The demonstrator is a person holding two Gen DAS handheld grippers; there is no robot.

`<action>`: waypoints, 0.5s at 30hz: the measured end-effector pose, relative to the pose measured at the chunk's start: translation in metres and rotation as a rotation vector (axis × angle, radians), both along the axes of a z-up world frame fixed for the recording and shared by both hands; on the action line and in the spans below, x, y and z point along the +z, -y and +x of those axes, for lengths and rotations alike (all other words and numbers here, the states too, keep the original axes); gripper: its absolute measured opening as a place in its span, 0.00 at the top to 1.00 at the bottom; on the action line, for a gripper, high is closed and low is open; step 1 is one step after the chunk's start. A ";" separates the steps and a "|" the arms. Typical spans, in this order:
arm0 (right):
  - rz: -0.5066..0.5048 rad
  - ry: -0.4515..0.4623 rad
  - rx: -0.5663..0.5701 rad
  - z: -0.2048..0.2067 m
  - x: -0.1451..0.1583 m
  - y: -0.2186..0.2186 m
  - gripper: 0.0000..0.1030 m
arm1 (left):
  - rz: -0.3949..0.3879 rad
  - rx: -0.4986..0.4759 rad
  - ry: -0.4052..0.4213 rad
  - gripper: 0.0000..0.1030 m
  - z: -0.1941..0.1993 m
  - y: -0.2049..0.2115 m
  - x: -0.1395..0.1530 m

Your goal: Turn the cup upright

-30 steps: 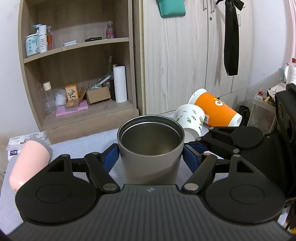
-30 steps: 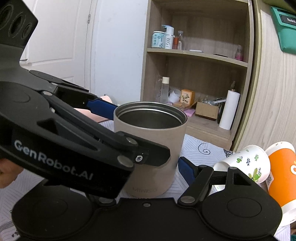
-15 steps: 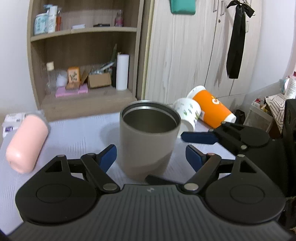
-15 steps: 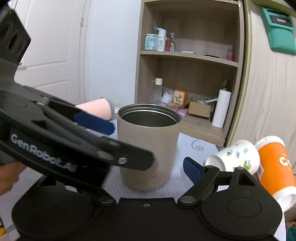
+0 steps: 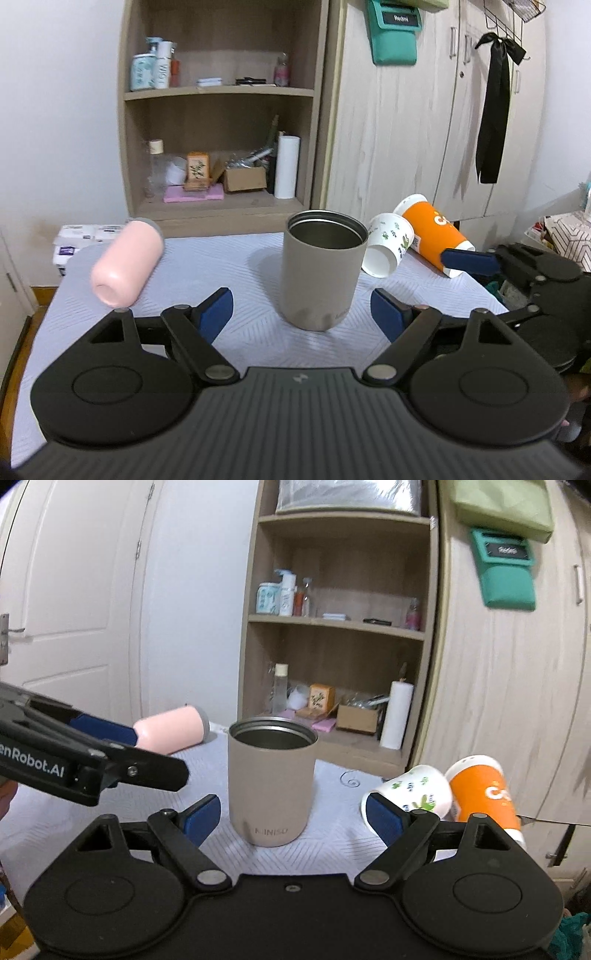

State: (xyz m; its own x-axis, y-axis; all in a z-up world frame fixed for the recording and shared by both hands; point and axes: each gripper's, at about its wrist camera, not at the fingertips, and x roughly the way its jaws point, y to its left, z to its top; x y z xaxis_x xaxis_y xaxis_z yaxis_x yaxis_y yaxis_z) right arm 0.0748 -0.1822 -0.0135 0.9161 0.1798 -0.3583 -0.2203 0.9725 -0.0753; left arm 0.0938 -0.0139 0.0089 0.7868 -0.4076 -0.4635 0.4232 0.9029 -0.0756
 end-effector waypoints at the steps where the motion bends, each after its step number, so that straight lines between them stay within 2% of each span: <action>1: 0.001 0.003 -0.006 -0.003 0.004 -0.001 0.14 | -0.003 0.008 0.003 0.21 -0.005 -0.002 0.002; 7: -0.039 0.055 -0.070 -0.034 0.021 -0.009 0.13 | -0.017 0.068 0.019 0.21 -0.028 -0.015 0.012; 15: -0.017 0.007 -0.146 -0.056 0.039 -0.017 0.12 | 0.027 0.103 -0.007 0.16 -0.058 -0.025 0.022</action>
